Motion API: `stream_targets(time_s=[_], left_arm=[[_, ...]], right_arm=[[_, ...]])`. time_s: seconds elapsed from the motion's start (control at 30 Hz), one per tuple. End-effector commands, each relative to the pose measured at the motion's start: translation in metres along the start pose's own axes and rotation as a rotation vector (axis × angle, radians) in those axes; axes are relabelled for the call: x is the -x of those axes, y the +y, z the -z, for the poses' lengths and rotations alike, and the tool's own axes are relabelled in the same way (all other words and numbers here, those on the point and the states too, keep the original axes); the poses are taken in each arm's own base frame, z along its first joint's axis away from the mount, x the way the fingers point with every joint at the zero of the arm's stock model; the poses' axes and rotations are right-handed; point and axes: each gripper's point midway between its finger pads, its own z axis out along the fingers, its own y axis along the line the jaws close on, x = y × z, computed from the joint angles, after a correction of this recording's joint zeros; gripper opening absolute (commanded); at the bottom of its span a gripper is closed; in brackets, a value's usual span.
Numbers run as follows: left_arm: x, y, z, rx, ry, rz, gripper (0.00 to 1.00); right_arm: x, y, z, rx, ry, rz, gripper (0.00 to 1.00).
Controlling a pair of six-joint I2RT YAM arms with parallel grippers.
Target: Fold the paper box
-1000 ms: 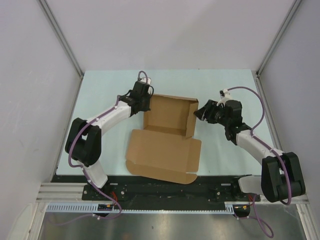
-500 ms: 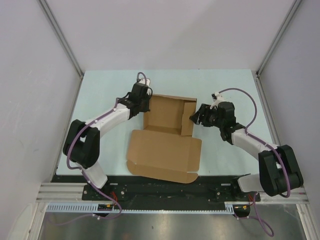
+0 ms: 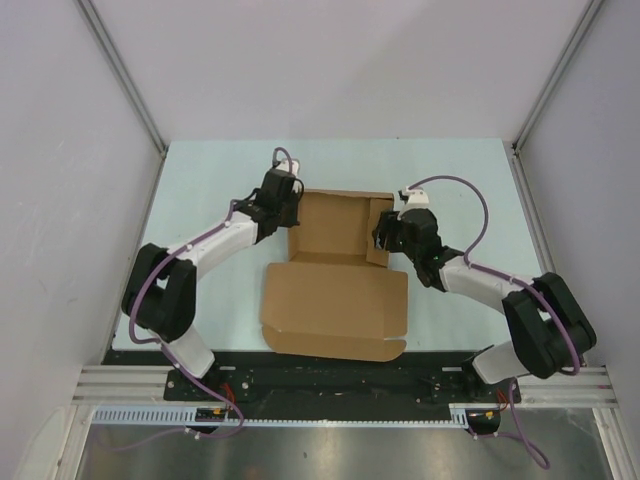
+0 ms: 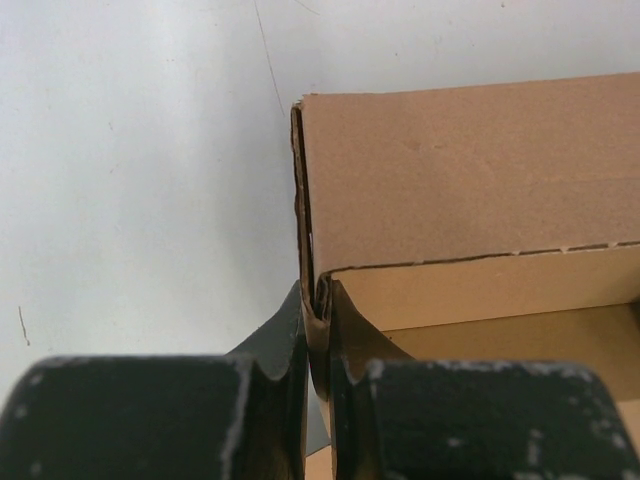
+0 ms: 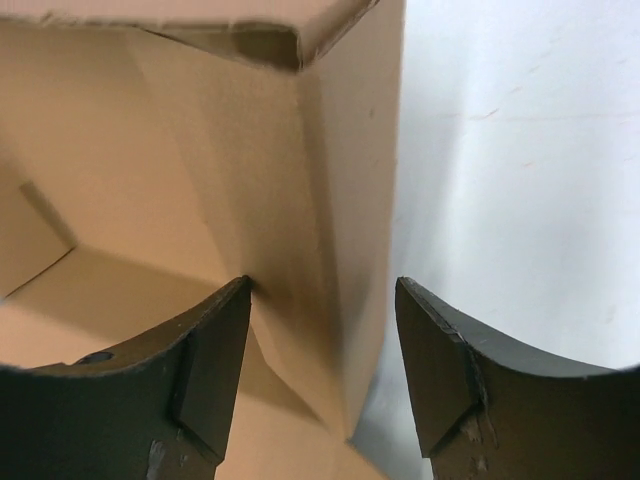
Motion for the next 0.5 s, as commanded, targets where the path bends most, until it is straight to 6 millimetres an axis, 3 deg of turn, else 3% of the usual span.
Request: stream_targets(time_s=[0.0,0.27,0.47], left_arm=[[-0.002,-0.020,0.013,-0.072,-0.006,-0.024,0.00],[-0.001,-0.023,0.013,-0.078,-0.015,-0.036,0.00],[-0.002,-0.024,0.013,-0.082,-0.015,-0.037,0.00]], right_arm=[[0.036,-0.022,-0.017,-0.200,-0.129,0.056,0.64],[0.042,-0.024,-0.030,-0.225,-0.146,0.102,0.61],[0.039,-0.030,-0.031,-0.260,-0.141,0.121,0.31]])
